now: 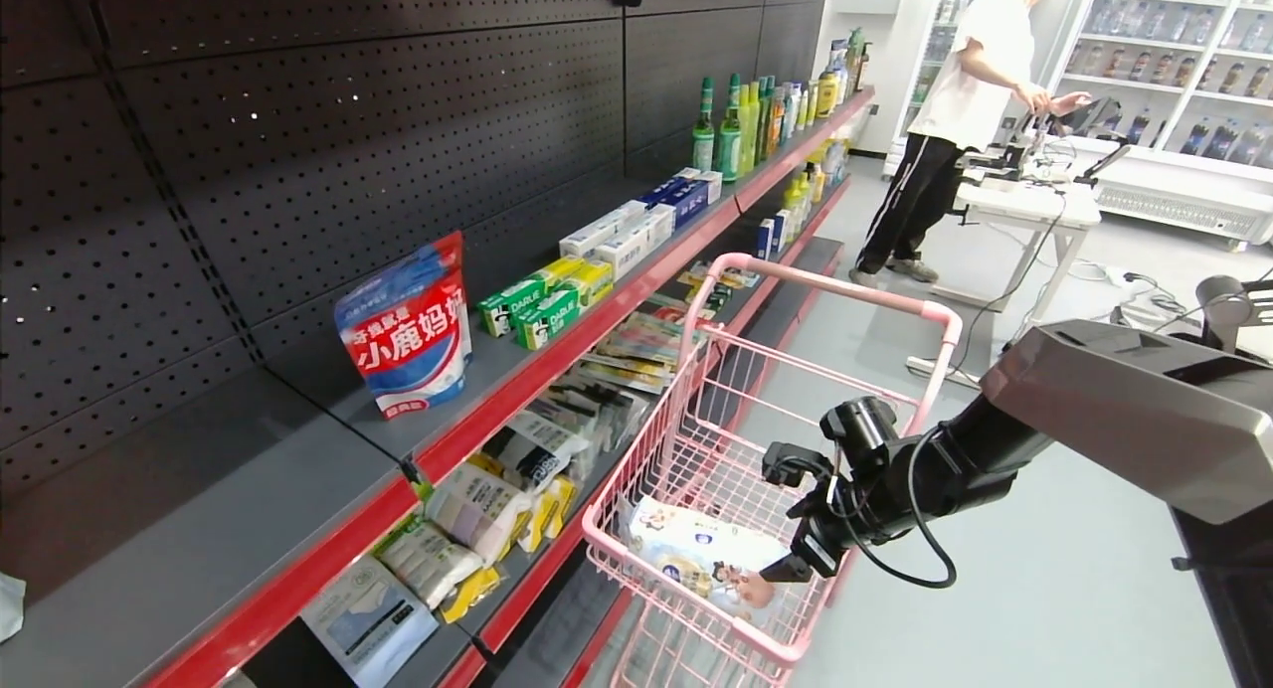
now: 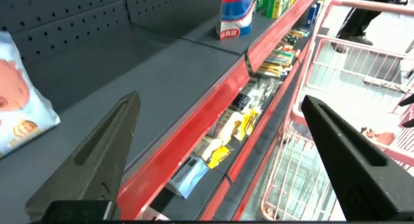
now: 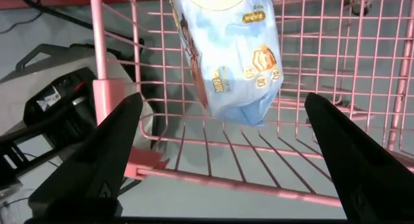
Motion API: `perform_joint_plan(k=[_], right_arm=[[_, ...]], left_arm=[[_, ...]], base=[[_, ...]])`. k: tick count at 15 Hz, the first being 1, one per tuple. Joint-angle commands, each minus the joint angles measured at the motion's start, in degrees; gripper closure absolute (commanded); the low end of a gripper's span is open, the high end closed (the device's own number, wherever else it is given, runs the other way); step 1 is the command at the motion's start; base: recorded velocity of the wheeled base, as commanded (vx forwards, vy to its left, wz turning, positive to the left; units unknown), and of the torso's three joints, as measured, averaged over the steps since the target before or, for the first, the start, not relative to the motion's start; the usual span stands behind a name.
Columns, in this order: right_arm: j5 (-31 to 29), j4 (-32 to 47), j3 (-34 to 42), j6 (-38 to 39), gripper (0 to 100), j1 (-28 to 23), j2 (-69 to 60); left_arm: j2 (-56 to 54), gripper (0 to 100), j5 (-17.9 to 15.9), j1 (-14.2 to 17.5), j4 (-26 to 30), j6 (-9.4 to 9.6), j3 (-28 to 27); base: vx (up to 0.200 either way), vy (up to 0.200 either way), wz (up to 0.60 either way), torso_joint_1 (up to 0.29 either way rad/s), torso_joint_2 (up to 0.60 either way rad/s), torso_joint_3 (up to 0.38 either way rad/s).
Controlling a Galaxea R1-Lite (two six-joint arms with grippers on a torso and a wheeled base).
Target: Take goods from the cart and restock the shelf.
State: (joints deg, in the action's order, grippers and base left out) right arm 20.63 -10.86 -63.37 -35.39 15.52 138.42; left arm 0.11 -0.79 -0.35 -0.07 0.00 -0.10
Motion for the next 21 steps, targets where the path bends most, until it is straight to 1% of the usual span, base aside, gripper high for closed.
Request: perform_joint_plan(k=[1,4,7,10,15,21], right_arm=[[0.03,-0.04,-0.27,-0.12,0,-0.05,0.44],[0.38,-0.48,-0.44,-2.23,0,-0.84,1.76],[1.26,-0.39,-2.11,-3.19,0,-2.07,3.08],[1.70,-0.48,-3.17,-3.63,0,-2.07,4.13],[3.63,-0.21,-4.75,-3.55,0,-1.81,5.10],[3.63,-0.21,-6.59,-3.55,0,-1.19,5.80]], left_arm=[[-0.02,0,0.00,0.00,-0.01,0.00,0.01],[-0.02,0,0.00,0.00,-0.01,0.00,0.01],[-0.02,0,0.00,0.00,-0.01,0.00,0.01],[-0.02,0,0.00,0.00,-0.01,0.00,0.01],[-0.02,0,0.00,0.00,-0.01,0.00,0.01],[-0.02,0,0.00,0.00,-0.01,0.00,0.01]], base=[[0.000,0.000,0.00,-0.149,0.33,0.178],[0.000,0.000,0.00,-0.147,0.34,0.191],[0.000,0.000,0.00,-0.021,0.06,0.032],[0.000,0.000,0.00,0.000,0.00,0.000],[0.000,0.000,0.00,-0.127,0.30,0.170],[0.000,0.000,0.00,-0.005,0.01,0.007]])
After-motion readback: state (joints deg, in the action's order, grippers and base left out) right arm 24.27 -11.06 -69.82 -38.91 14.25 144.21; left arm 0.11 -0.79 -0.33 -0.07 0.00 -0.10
